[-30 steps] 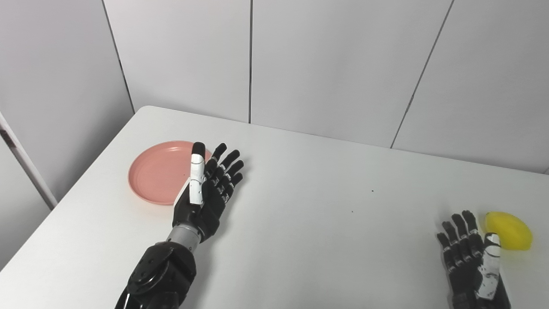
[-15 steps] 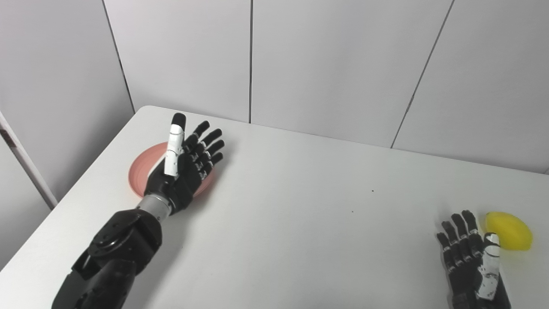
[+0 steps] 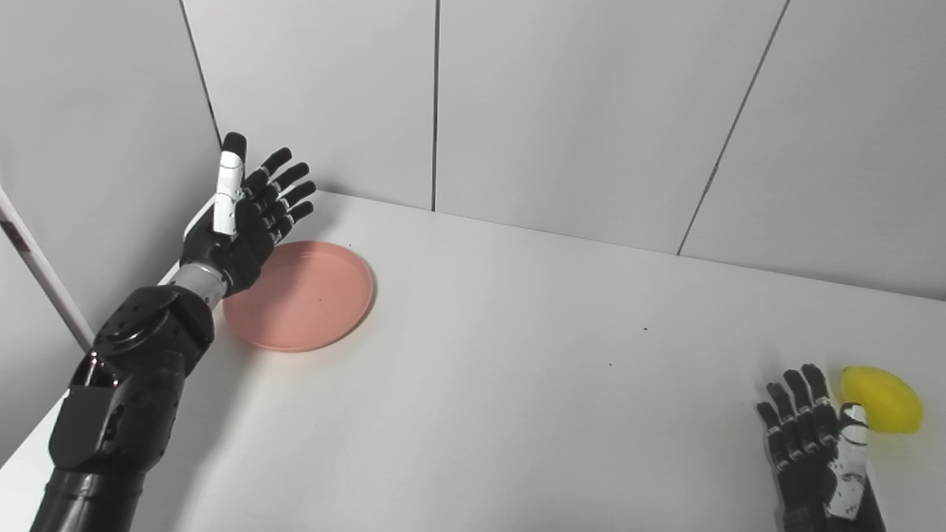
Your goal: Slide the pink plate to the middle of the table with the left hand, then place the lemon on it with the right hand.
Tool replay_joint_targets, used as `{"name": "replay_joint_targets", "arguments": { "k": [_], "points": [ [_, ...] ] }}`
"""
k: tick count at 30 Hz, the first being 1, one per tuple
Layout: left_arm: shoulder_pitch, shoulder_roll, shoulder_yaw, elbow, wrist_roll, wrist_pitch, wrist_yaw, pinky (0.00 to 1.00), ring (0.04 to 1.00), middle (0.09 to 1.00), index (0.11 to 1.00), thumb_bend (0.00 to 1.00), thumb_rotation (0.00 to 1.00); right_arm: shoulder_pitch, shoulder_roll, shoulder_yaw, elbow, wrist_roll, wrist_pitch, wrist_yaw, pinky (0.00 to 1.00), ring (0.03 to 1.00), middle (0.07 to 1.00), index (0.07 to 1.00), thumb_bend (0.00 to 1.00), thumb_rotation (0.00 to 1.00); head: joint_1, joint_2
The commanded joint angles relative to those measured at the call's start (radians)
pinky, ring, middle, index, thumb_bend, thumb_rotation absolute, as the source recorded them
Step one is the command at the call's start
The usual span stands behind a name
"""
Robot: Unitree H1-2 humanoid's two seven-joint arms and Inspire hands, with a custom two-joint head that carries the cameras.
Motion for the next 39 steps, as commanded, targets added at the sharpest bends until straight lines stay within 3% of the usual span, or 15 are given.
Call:
{"name": "replay_joint_targets", "arguments": {
  "k": [1,4,12,18,22,29,39],
  "points": [
    [-0.052,0.07,0.007,0.066,0.035,-0.024,-0.091,0.97,0.931,0.928,0.94,1.0,0.91,0.059,0.028,0.014,0.042,0.01,0.011,0.011,1.0,0.981,0.992,1.0,0.61,0.98,0.001,0.001],
    [-0.083,0.086,0.011,0.134,0.066,-0.04,-0.159,0.96,0.93,0.926,0.953,1.0,0.92,0.058,0.027,0.012,0.045,0.012,0.01,0.011,1.0,0.979,0.989,0.996,0.61,0.97,0.001,0.002],
    [-0.182,0.096,0.059,0.243,0.135,-0.046,-0.204,0.87,0.89,0.876,0.905,1.0,0.88,0.056,0.027,0.009,0.045,0.014,0.016,0.007,1.0,0.98,0.986,0.991,0.61,0.96,-0.001,0.001],
    [-0.211,0.147,0.073,0.352,0.206,-0.126,-0.29,0.87,0.863,0.848,0.865,1.0,0.88,0.059,0.026,0.012,0.04,0.01,0.014,0.005,1.0,0.977,0.988,0.996,0.61,0.97,0.0,0.004],
    [-0.215,0.16,0.09,0.419,0.227,-0.189,-0.339,0.87,0.872,0.863,0.887,1.0,0.9,0.061,0.025,0.011,0.037,0.011,0.017,0.004,1.0,0.977,0.987,0.997,0.62,0.98,-0.001,0.005],
    [-0.223,0.142,0.139,0.497,0.243,-0.23,-0.336,0.89,0.874,0.87,0.897,1.0,0.88,0.06,0.024,0.009,0.041,0.007,0.018,0.002,1.0,0.974,0.985,0.995,0.62,0.98,0.0,0.007],
    [-0.228,0.118,0.153,0.622,0.279,-0.323,-0.335,0.78,0.816,0.814,0.867,1.0,0.86,0.06,0.023,0.012,0.04,0.003,0.022,-0.001,1.0,0.977,0.99,0.998,0.62,0.99,0.0,0.01]
  ]
}}
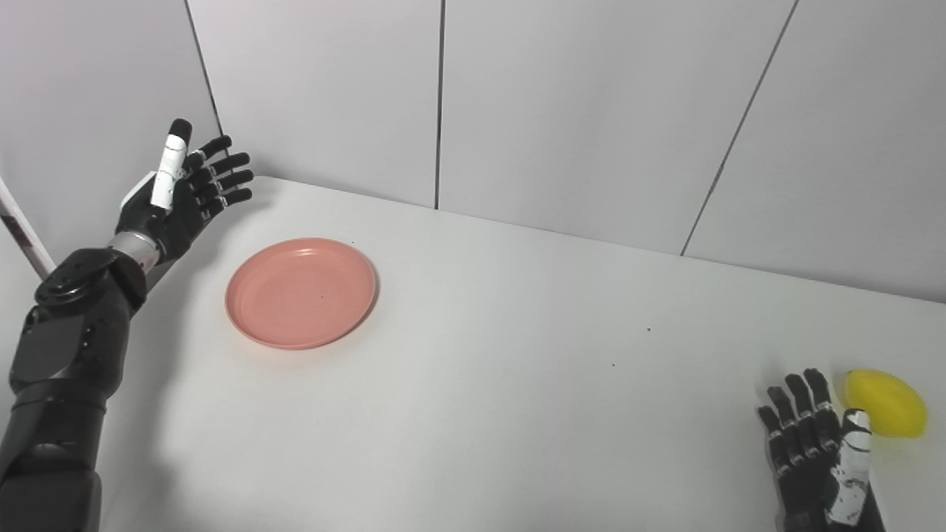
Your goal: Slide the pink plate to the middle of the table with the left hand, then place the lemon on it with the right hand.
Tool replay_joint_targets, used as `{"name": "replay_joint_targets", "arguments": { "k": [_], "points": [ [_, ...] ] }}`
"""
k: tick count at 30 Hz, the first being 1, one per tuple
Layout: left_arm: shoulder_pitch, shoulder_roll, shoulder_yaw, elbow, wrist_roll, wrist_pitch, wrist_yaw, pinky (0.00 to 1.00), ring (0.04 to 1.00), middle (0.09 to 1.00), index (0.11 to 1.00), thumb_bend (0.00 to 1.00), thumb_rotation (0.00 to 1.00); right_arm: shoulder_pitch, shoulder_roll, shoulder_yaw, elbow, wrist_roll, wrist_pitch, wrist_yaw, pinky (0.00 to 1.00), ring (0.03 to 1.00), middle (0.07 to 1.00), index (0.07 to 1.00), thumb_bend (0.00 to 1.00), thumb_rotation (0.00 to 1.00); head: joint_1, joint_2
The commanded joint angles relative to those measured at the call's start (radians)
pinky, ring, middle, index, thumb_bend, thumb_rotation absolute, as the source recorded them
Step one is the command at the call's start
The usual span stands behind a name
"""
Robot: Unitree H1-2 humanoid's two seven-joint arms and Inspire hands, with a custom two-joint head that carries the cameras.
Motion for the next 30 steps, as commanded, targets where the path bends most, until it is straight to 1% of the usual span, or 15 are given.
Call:
{"name": "replay_joint_targets", "arguments": {
  "k": [1,5,6,8,11,13,15,16,17,19,22,24,26,28,30],
  "points": [
    [-0.041,0.017,0.014,-0.017,0.005,-0.069,-0.007,0.79,0.813,0.815,0.867,1.0,0.86,0.048,0.024,0.012,0.05,0.004,0.023,0.001,1.0,0.977,0.99,0.998,0.62,0.99,-0.001,0.001],
    [-0.023,0.004,0.021,0.015,0.005,-0.109,-0.014,0.79,0.809,0.821,0.867,1.0,0.84,0.049,0.024,0.014,0.052,0.001,0.017,0.006,1.0,0.977,0.991,1.0,0.61,0.99,-0.004,0.004],
    [-0.021,0.001,0.021,0.027,0.005,-0.119,-0.019,0.8,0.818,0.832,0.889,1.0,0.84,0.05,0.024,0.015,0.05,-0.002,0.017,0.004,1.0,0.973,0.987,0.996,0.62,0.99,-0.004,0.005],
    [-0.019,-0.005,0.019,0.055,0.01,-0.138,-0.016,0.8,0.818,0.839,0.895,1.0,0.84,0.051,0.026,0.015,0.047,-0.001,0.02,0.002,1.0,0.973,0.986,0.994,0.62,0.98,-0.005,0.005],
    [-0.025,-0.01,0.008,0.124,0.023,-0.172,-0.024,0.8,0.825,0.864,0.913,1.0,0.85,0.051,0.03,0.015,0.04,0.002,0.029,-0.004,1.0,0.972,0.985,0.99,0.62,0.98,-0.007,0.005],
    [-0.032,-0.012,0.008,0.169,0.025,-0.2,-0.037,0.8,0.814,0.856,0.912,1.0,0.85,0.051,0.031,0.016,0.037,0.0,0.032,-0.008,1.0,0.972,0.983,0.989,0.62,0.98,-0.008,0.006],
    [-0.043,-0.013,0.008,0.228,0.028,-0.23,-0.048,0.82,0.804,0.847,0.905,1.0,0.85,0.052,0.033,0.017,0.033,-0.002,0.034,-0.013,1.0,0.97,0.981,0.988,0.63,0.99,-0.009,0.007],
    [-0.045,-0.014,0.006,0.246,0.031,-0.238,-0.048,0.81,0.795,0.832,0.892,1.0,0.85,0.053,0.035,0.016,0.031,-0.001,0.034,-0.014,1.0,0.97,0.98,0.986,0.62,0.98,-0.009,0.007],
    [-0.049,-0.014,0.004,0.269,0.035,-0.251,-0.047,0.82,0.807,0.835,0.893,1.0,0.86,0.053,0.035,0.016,0.031,0.0,0.034,-0.015,1.0,0.97,0.978,0.984,0.62,0.98,-0.01,0.008],
    [-0.06,-0.012,0.003,0.33,0.034,-0.285,-0.067,0.82,0.823,0.843,0.902,1.0,0.86,0.053,0.035,0.017,0.031,-0.001,0.032,-0.016,1.0,0.969,0.978,0.983,0.62,0.99,-0.01,0.009],
    [-0.058,-0.018,0.001,0.353,0.033,-0.303,-0.074,0.82,0.817,0.825,0.88,1.0,0.87,0.054,0.034,0.019,0.031,-0.001,0.031,-0.016,1.0,0.97,0.977,0.988,0.62,0.99,-0.011,0.01],
    [-0.066,-0.01,-0.004,0.41,0.039,-0.335,-0.088,0.82,0.825,0.829,0.858,1.0,0.87,0.054,0.034,0.02,0.031,-0.004,0.029,-0.016,1.0,0.97,0.979,0.988,0.62,0.99,-0.012,0.01],
    [-0.071,-0.006,-0.007,0.443,0.042,-0.351,-0.093,0.81,0.831,0.845,0.859,1.0,0.86,0.053,0.034,0.02,0.033,-0.005,0.028,-0.016,1.0,0.972,0.982,0.99,0.63,1.0,-0.013,0.01],
    [-0.074,-0.006,-0.008,0.461,0.042,-0.361,-0.096,0.81,0.832,0.859,0.855,1.0,0.85,0.051,0.034,0.019,0.036,-0.005,0.026,-0.017,1.0,0.97,0.979,0.986,0.63,0.99,-0.013,0.009],
    [-0.069,-0.01,-0.006,0.452,0.035,-0.358,-0.103,0.8,0.822,0.852,0.849,1.0,0.85,0.05,0.034,0.019,0.037,-0.006,0.026,-0.017,1.0,0.968,0.976,0.986,0.63,0.98,-0.013,0.008]
  ]
}}
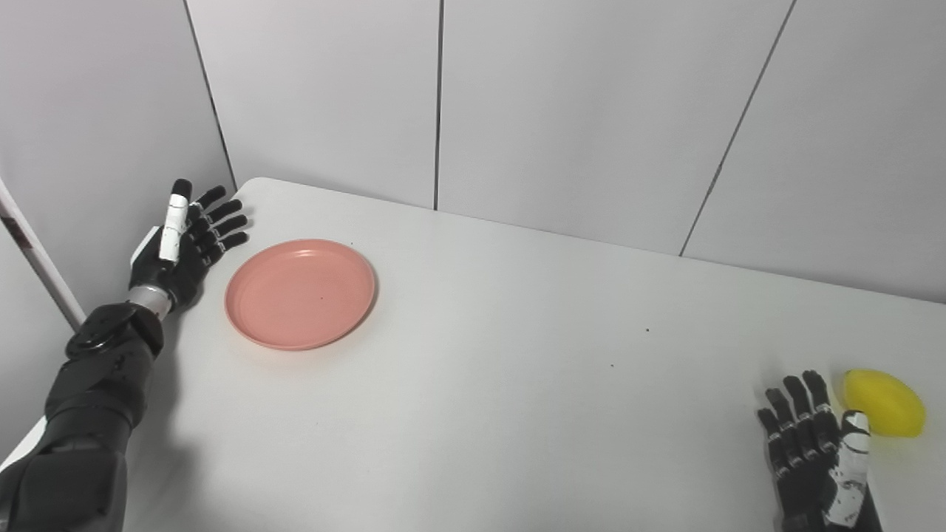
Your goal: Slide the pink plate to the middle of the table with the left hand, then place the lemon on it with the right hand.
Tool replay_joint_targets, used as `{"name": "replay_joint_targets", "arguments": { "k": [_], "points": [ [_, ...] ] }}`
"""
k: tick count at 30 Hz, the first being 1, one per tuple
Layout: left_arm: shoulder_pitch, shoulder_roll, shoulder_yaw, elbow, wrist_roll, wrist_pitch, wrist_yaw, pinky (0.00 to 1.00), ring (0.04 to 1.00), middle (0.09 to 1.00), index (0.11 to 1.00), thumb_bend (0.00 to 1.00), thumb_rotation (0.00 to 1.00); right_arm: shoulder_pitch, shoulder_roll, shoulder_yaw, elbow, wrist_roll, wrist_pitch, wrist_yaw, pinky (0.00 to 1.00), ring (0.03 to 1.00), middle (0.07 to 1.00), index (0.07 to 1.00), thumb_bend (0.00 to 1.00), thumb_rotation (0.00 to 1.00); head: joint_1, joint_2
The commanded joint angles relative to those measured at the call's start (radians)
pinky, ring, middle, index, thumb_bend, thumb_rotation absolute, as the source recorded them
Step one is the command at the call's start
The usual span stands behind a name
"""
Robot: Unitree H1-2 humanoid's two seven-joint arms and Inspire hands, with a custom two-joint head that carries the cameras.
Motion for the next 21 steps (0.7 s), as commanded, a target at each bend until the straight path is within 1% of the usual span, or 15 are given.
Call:
{"name": "replay_joint_targets", "arguments": {
  "k": [1,3,5,7,9,12,15,18,21],
  "points": [
    [-0.005,0.012,-0.005,-0.004,0.009,0.006,-0.017,0.79,0.815,0.849,0.841,1.0,0.85,0.046,0.025,0.015,0.046,0.0,0.023,0.001,1.0,0.967,0.975,0.987,0.63,0.99,0.001,-0.001],
    [0.008,0.005,-0.005,-0.033,0.004,0.02,-0.022,0.79,0.814,0.846,0.853,1.0,0.85,0.045,0.027,0.013,0.048,0.005,0.021,0.004,1.0,0.968,0.978,0.988,0.63,0.98,0.0,-0.001],
    [0.008,0.003,-0.006,-0.024,0.006,0.023,-0.02,0.8,0.807,0.835,0.871,1.0,0.86,0.044,0.027,0.013,0.05,0.008,0.019,0.007,1.0,0.972,0.986,0.991,0.63,0.98,-0.001,-0.001],
    [0.021,-0.004,-0.004,-0.052,-0.004,0.04,-0.03,0.78,0.799,0.812,0.862,1.0,0.86,0.044,0.026,0.015,0.05,0.004,0.02,0.007,1.0,0.973,0.987,0.993,0.63,0.98,-0.002,0.0],
    [0.027,-0.006,-0.005,-0.062,-0.007,0.043,-0.046,0.78,0.8,0.811,0.867,1.0,0.87,0.045,0.027,0.016,0.048,-0.002,0.022,0.001,1.0,0.971,0.983,0.988,0.63,0.98,-0.004,0.002],
    [0.051,-0.019,-0.01,-0.132,-0.004,0.07,-0.036,0.75,0.786,0.808,0.864,1.0,0.86,0.044,0.029,0.017,0.05,-0.004,0.015,0.002,1.0,0.962,0.972,0.973,0.64,0.97,-0.006,0.002],
    [0.067,-0.031,-0.01,-0.186,-0.01,0.103,-0.035,0.74,0.783,0.813,0.858,1.0,0.86,0.045,0.032,0.018,0.044,0.0,0.019,0.004,1.0,0.967,0.978,0.979,0.64,0.97,-0.009,0.003],
    [0.08,-0.044,-0.013,-0.232,-0.008,0.133,-0.028,0.74,0.779,0.797,0.837,1.0,0.86,0.045,0.034,0.018,0.041,0.003,0.024,0.004,1.0,0.969,0.982,0.987,0.64,0.97,-0.01,0.003],
    [0.104,-0.063,-0.013,-0.316,-0.019,0.192,-0.017,0.75,0.782,0.786,0.855,1.0,0.85,0.044,0.036,0.019,0.041,-0.002,0.024,-0.001,1.0,0.962,0.976,0.979,0.65,0.96,-0.013,0.004]
  ]
}}
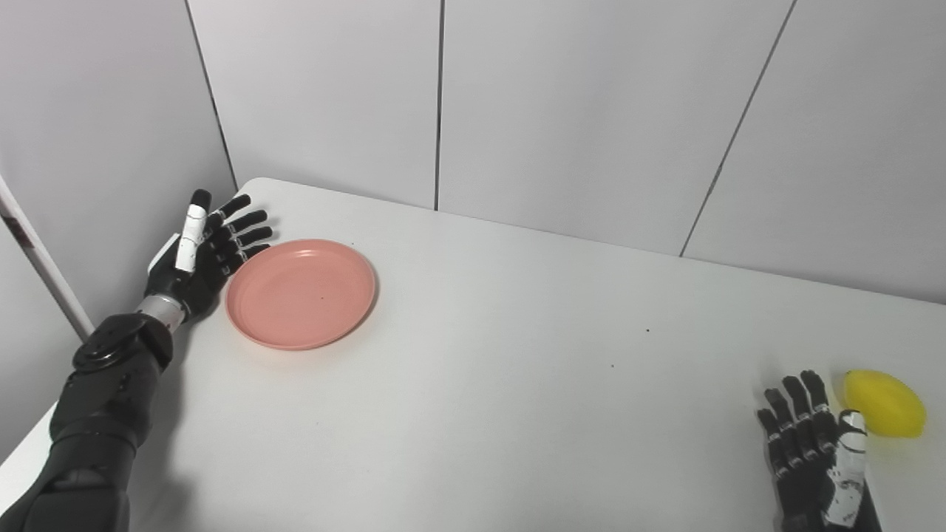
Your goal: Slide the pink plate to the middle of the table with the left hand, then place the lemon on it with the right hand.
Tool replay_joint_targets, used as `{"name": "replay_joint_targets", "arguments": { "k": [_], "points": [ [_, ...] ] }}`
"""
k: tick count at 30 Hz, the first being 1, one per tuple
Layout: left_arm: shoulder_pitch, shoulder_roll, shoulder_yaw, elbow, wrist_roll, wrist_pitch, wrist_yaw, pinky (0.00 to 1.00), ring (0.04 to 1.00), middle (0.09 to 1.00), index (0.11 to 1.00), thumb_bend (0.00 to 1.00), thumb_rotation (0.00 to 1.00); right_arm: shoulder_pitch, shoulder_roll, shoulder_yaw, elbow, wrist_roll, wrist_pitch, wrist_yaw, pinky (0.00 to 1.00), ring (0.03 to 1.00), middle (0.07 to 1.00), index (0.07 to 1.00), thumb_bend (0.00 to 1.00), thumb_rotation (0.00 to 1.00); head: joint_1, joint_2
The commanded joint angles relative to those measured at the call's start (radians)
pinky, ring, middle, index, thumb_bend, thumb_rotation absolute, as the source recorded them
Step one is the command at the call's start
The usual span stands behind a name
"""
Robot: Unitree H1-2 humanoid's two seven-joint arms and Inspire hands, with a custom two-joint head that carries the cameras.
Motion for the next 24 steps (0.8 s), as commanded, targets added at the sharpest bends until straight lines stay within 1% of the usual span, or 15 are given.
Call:
{"name": "replay_joint_targets", "arguments": {
  "k": [1,4,8,12,17,19,22,24],
  "points": [
    [0.006,-0.013,-0.003,-0.063,-0.012,0.05,0.011,0.76,0.786,0.791,0.862,1.0,0.85,0.044,0.033,0.019,0.041,0.001,0.023,-0.001,1.0,0.961,0.975,0.977,0.65,0.97,0.0,0.001],
    [0.025,-0.03,0.0,-0.13,-0.005,0.092,0.044,0.78,0.787,0.792,0.86,1.0,0.85,0.045,0.033,0.021,0.038,-0.002,0.023,-0.001,1.0,0.959,0.975,0.979,0.64,0.98,-0.004,0.003],
    [0.043,-0.055,0.005,-0.184,0.002,0.119,0.089,0.79,0.791,0.794,0.868,1.0,0.87,0.047,0.035,0.023,0.028,-0.004,0.031,-0.007,0.99,0.948,0.969,0.975,0.64,0.98,-0.006,0.004],
    [0.053,-0.074,0.007,-0.211,0.001,0.131,0.117,0.78,0.793,0.792,0.873,1.0,0.86,0.047,0.035,0.023,0.029,-0.003,0.031,-0.01,0.99,0.955,0.966,0.97,0.63,0.99,-0.007,0.006],
    [0.063,-0.099,0.009,-0.235,0.005,0.136,0.148,0.8,0.8,0.806,0.886,1.0,0.84,0.046,0.036,0.024,0.034,0.002,0.023,-0.01,0.99,0.951,0.966,0.973,0.63,0.98,-0.012,0.008],
    [0.067,-0.111,0.013,-0.238,0.006,0.134,0.166,0.81,0.802,0.799,0.878,1.0,0.83,0.047,0.037,0.024,0.032,0.002,0.024,-0.011,0.99,0.946,0.958,0.966,0.64,0.97,-0.013,0.009],
    [0.077,-0.134,0.016,-0.272,0.003,0.152,0.195,0.81,0.806,0.791,0.868,1.0,0.82,0.046,0.034,0.025,0.035,0.006,0.02,-0.003,1.0,0.947,0.964,0.972,0.64,0.97,-0.014,0.011],
    [0.083,-0.147,0.011,-0.284,0.013,0.146,0.214,0.81,0.801,0.786,0.863,1.0,0.83,0.047,0.038,0.024,0.033,0.004,0.021,-0.009,0.99,0.945,0.96,0.966,0.64,0.96,-0.015,0.012]
  ]
}}
